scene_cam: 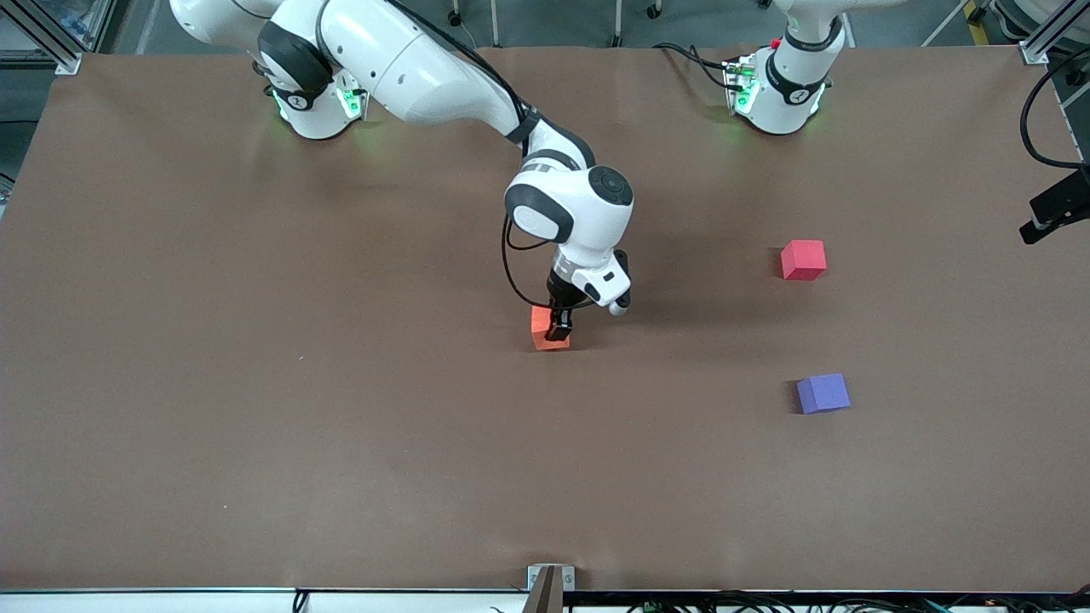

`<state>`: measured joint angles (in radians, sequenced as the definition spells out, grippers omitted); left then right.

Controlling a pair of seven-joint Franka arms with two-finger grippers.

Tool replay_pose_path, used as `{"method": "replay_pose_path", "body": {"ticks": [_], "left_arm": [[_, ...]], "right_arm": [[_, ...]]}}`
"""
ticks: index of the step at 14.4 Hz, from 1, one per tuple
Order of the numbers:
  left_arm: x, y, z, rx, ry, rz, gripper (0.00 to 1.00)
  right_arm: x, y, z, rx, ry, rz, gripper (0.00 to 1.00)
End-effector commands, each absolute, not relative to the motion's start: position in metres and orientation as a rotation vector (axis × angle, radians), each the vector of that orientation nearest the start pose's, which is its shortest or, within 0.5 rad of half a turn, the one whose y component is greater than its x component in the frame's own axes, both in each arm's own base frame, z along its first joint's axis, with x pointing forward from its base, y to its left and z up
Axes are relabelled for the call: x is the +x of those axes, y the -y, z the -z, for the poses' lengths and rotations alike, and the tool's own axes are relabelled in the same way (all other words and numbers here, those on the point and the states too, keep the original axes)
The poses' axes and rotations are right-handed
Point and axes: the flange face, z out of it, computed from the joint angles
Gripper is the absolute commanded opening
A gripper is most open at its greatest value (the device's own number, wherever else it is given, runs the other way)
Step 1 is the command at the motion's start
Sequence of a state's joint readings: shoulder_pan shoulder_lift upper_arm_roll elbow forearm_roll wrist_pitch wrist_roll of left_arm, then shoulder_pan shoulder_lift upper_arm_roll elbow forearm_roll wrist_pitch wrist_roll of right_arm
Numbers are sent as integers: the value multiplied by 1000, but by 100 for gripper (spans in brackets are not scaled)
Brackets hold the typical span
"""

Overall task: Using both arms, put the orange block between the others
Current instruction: 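Lift the orange cube and carry it toward the table's middle, then set the orange cube down and open the right gripper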

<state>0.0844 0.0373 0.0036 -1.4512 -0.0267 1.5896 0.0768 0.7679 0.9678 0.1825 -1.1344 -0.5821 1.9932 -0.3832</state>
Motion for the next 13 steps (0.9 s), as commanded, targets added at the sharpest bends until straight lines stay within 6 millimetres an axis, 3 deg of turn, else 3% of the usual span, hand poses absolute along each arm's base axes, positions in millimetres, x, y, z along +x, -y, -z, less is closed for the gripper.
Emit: {"method": "replay_pose_path", "body": {"ticks": [1, 4, 7, 8, 10, 11, 12, 13], "left_arm": [[567, -48, -664, -3158, 30, 180, 100], [567, -48, -664, -3158, 30, 180, 100], [567, -47, -663, -3158, 25, 178, 100], [568, -45, -662, -3158, 18, 173, 100], [576, -36, -646, -3167, -10, 123, 100], [582, -31, -631, -3180, -19, 80, 100], [589, -11, -617, -3187, -74, 41, 100], [593, 2, -603, -3188, -110, -1, 100]], "right_arm": [[508, -574, -209, -2524, 2480, 23, 99], [516, -568, -242, -2559, 2421, 32, 100], [538, -535, -301, -2673, 2257, -53, 100], [552, -514, -324, -2731, 2175, -85, 100], [588, -457, -394, -2890, 1946, -38, 100], [612, -416, -424, -2987, 1783, 3, 100], [636, -369, -453, -3063, 1614, 45, 100], [651, -332, -469, -3113, 1503, 61, 100]]}}
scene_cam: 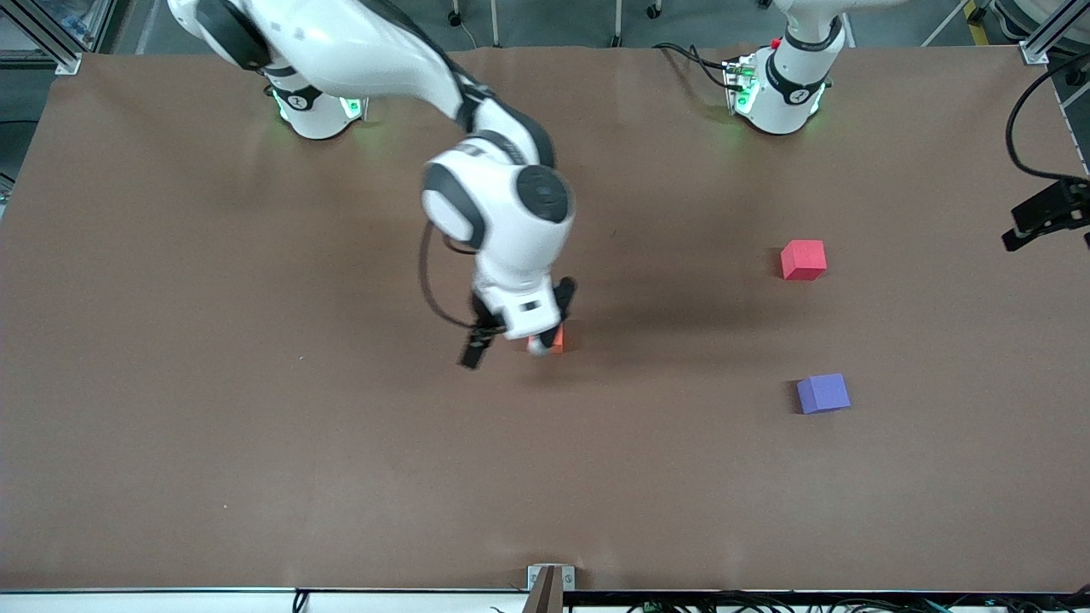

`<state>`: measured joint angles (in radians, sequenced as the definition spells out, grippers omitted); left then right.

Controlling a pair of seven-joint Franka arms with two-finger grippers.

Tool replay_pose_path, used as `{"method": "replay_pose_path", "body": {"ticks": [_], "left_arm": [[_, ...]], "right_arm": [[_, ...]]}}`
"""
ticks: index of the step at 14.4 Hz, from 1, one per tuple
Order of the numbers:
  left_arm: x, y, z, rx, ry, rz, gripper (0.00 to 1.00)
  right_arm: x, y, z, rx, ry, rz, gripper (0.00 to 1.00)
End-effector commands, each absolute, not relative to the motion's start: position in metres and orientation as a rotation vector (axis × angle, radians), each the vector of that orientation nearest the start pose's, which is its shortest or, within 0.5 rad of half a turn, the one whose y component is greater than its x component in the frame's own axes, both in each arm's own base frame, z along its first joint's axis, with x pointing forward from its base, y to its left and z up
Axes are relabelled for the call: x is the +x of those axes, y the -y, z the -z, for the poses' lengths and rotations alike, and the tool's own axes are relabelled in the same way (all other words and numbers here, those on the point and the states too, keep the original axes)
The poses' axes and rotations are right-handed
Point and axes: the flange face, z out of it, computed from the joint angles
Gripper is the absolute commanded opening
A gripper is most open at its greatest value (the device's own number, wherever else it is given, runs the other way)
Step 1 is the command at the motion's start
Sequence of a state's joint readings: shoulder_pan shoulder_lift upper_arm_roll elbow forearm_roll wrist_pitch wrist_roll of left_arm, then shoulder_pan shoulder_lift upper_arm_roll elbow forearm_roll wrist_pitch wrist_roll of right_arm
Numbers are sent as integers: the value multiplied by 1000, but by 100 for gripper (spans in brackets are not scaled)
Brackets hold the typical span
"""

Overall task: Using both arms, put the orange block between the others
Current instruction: 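Set the orange cube down and open the right gripper, then grasp the orange cube with the left gripper while the right gripper withdraws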

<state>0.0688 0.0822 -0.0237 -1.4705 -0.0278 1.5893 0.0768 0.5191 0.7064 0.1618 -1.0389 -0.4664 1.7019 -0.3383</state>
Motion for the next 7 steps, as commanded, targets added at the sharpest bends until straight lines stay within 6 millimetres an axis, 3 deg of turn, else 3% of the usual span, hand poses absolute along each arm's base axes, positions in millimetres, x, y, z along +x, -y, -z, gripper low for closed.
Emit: {"method": "replay_pose_path", "body": {"ticks": [1, 2, 3, 5, 7], "left_arm": [[596, 19, -589, -3192, -139, -47, 100], [601, 44, -571, -3195, -113, -95, 100], [605, 68, -556, -3197, -82, -132, 100], [614, 120, -525, -3199, -61, -161, 100], [619, 175, -493, -3197, 25, -166, 100]], "right_arm": [[669, -285, -479, -3178, 1363, 57, 100], [686, -231, -483, -3244, 1196, 13, 100], [696, -193, -486, -3290, 1060, 1, 100], [704, -142, -493, -3381, 731, 4, 100], [701, -97, -486, -3386, 393, -150, 100]]}}
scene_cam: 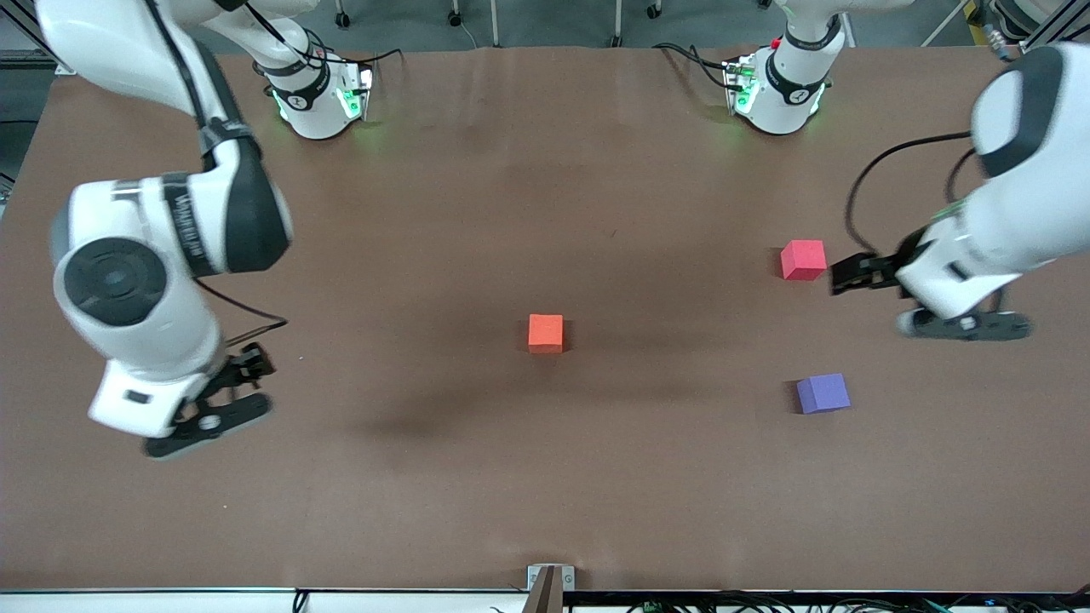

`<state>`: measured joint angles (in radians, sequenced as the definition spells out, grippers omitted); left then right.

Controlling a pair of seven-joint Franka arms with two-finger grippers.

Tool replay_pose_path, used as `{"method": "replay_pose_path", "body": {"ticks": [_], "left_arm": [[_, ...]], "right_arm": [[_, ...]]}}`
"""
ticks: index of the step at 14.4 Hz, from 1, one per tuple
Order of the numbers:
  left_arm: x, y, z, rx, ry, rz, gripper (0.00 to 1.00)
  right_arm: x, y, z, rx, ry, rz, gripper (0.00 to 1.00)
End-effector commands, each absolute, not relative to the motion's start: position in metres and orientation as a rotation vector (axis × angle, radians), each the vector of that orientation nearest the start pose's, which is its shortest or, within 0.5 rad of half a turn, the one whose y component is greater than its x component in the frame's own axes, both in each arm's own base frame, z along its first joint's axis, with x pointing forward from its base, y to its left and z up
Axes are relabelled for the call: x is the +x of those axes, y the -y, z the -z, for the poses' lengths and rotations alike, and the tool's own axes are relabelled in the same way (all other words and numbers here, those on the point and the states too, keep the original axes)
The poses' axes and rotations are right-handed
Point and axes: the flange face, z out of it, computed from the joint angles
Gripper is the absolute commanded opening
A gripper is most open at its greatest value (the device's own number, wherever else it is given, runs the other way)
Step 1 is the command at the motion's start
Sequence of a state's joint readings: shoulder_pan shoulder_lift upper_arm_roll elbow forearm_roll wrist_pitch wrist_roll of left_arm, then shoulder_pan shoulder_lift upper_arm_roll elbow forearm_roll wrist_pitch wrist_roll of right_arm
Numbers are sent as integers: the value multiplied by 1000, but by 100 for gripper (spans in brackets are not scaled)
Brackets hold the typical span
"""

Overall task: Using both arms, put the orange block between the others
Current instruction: 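Grasp the orange cube with the left gripper while the right gripper withdraws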

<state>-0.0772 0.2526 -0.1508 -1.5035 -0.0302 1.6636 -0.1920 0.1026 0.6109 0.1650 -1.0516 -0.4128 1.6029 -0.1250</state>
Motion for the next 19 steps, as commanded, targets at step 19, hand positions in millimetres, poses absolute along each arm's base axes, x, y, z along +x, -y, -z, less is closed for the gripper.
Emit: {"method": "replay_pose_path", "body": {"ticks": [19], "left_arm": [[554, 489, -253, -3290, 358, 12, 100]], "right_arm": [[612, 69, -624, -3148, -282, 100, 100]]}}
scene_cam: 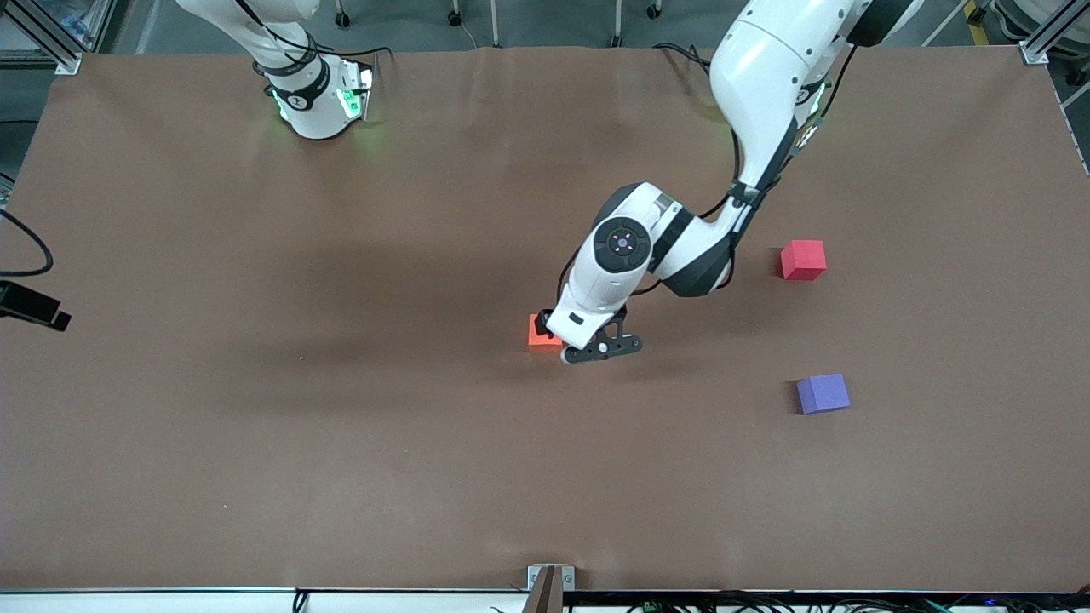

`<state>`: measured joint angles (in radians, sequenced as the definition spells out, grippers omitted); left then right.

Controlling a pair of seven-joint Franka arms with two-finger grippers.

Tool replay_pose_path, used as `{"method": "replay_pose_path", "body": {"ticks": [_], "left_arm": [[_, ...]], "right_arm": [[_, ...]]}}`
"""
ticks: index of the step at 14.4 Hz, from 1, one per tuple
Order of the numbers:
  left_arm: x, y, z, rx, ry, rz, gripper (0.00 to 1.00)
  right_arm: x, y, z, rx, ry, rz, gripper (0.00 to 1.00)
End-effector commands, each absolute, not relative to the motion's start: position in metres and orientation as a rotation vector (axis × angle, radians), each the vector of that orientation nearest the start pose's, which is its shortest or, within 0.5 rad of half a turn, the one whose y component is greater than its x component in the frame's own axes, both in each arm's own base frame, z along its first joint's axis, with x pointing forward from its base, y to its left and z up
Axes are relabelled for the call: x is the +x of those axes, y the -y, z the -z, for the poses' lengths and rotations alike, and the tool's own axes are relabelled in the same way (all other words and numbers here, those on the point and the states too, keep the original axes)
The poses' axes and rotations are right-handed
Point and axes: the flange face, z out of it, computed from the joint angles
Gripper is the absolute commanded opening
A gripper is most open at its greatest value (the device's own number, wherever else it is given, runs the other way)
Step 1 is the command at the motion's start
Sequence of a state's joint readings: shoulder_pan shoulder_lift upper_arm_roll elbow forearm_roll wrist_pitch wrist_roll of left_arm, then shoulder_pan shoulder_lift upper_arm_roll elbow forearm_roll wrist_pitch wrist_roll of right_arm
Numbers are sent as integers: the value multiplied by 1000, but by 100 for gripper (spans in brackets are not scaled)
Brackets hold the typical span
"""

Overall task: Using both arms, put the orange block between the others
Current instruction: 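Grasp the orange cube with the left gripper while the right gripper withdraws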

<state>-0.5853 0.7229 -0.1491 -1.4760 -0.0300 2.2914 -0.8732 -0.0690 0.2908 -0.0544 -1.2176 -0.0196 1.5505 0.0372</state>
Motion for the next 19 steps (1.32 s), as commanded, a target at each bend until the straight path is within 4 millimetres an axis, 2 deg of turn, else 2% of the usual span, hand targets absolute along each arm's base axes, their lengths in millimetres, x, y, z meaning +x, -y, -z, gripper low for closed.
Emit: {"method": "replay_pose_path", "body": {"ticks": [1, 5, 7, 9, 12, 13, 14, 16, 17, 18, 19], "left_arm": [[552, 496, -248, -3311, 374, 50, 100], [541, 512, -225, -3317, 351, 84, 100], [541, 519, -212, -3285, 346, 129, 100], [540, 522, -202, -3252, 337, 169, 100], [538, 523, -200, -3248, 329, 172, 97], [537, 525, -201, -3249, 328, 175, 92], [536, 526, -202, -3247, 337, 177, 82], [538, 524, -202, -3241, 406, 173, 42], [537, 525, -204, -3242, 437, 172, 31], [539, 525, -208, -3243, 460, 175, 29], [540, 523, -212, -3242, 465, 176, 29]], "right_arm": [[607, 67, -631, -3145, -279, 129, 100], [581, 65, -648, -3116, -269, 169, 100], [568, 67, -640, -3095, -266, 193, 100], [562, 70, -636, -3087, -261, 222, 100], [564, 74, -644, -3104, -114, 249, 100], [564, 70, -646, -3107, -116, 248, 100], [563, 67, -646, -3109, -165, 242, 100], [564, 61, -647, -3109, -175, 244, 100], [564, 61, -645, -3116, -144, 237, 100], [564, 59, -643, -3129, -121, 234, 100], [565, 48, -642, -3168, -78, 229, 100]]}}
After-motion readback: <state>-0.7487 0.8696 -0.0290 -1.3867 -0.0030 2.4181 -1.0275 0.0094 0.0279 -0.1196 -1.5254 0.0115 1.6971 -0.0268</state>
